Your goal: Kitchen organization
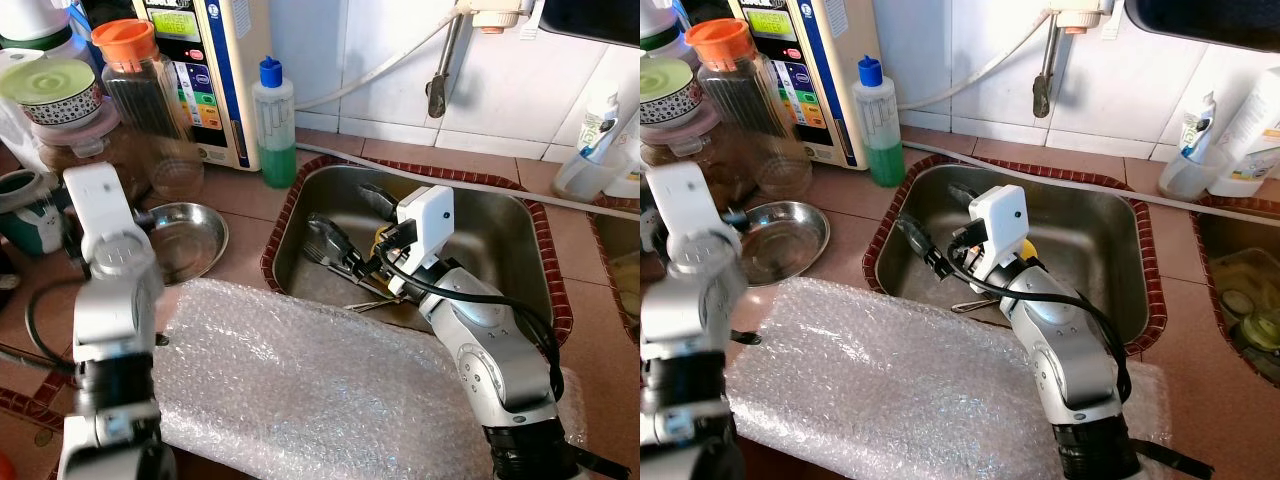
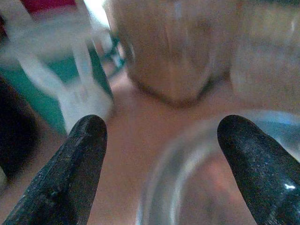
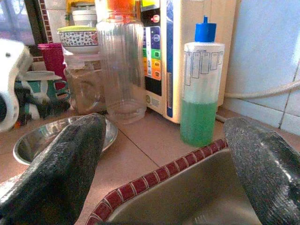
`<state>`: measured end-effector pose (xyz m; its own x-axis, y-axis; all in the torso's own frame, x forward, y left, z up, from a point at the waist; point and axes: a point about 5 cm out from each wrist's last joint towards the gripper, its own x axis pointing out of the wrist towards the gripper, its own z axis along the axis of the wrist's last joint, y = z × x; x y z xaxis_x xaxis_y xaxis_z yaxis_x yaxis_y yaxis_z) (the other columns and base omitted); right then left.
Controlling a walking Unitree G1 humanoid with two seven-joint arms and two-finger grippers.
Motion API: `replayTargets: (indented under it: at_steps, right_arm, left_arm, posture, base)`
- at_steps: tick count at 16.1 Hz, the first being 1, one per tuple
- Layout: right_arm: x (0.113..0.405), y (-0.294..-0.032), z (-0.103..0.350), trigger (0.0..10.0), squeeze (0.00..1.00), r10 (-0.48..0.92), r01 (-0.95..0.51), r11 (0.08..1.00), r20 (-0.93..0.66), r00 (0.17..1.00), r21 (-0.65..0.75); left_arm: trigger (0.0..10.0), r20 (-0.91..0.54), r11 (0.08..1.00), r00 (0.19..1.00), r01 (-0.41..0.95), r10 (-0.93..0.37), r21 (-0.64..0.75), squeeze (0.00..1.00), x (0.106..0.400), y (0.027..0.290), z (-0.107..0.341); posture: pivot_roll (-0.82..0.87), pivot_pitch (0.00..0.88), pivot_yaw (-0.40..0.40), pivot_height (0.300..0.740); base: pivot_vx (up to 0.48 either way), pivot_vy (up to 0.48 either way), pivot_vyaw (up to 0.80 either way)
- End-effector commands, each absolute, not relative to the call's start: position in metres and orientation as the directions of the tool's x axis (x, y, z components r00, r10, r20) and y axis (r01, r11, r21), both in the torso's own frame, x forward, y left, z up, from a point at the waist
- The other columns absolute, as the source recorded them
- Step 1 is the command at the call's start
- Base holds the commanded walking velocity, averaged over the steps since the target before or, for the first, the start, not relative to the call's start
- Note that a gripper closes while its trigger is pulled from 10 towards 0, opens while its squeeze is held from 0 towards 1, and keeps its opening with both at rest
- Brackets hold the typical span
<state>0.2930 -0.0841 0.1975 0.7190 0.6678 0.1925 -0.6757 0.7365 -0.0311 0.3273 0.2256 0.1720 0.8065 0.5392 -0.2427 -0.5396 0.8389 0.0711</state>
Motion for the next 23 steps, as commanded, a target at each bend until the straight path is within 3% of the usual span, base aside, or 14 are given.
replayTargets:
  at_steps: [1,10,11,12,23]
  right_arm:
    - [0.294,-0.082,0.2,10.0,0.0,0.675,-0.681,0.731,0.195,0.712,-0.044]
    - [0.293,-0.08,0.201,10.0,0.0,0.692,-0.694,0.717,0.187,0.697,-0.07]
    - [0.294,-0.081,0.202,10.0,0.0,0.692,-0.693,0.717,0.187,0.697,-0.072]
    - [0.294,-0.081,0.202,10.0,0.0,0.691,-0.691,0.719,0.188,0.698,-0.075]
    - [0.297,-0.083,0.203,10.0,0.0,0.685,-0.682,0.726,0.186,0.705,-0.087]
  left_arm:
    - [10.0,-0.27,0.844,0.807,-0.534,0.525,0.046,0.0,0.324,0.226,0.17]
    - [10.0,-0.444,0.855,0.774,-0.518,0.451,-0.034,0.0,0.311,0.216,0.134]
    - [2.0,-0.453,0.859,0.779,-0.509,0.434,-0.053,0.0,0.313,0.213,0.133]
    - [0.0,-0.462,0.873,0.793,-0.482,0.398,-0.075,0.0,0.315,0.207,0.132]
    - [0.0,-0.407,0.899,0.86,-0.403,0.307,-0.173,0.0,0.324,0.191,0.134]
  posture:
    - [0.06,0.089,0.037,0.74]
    - [0.07,0.088,0.034,0.74]
    - [0.06,0.086,0.033,0.74]
    - [0.06,0.084,0.033,0.74]
    - [0.05,0.077,0.034,0.74]
  base:
    - [0.0,0.0,0.0]
    - [0.0,0.0,0.0]
    - [0.0,0.0,0.0]
    - [0.0,0.0,0.0]
    - [0.0,0.0,0.0]
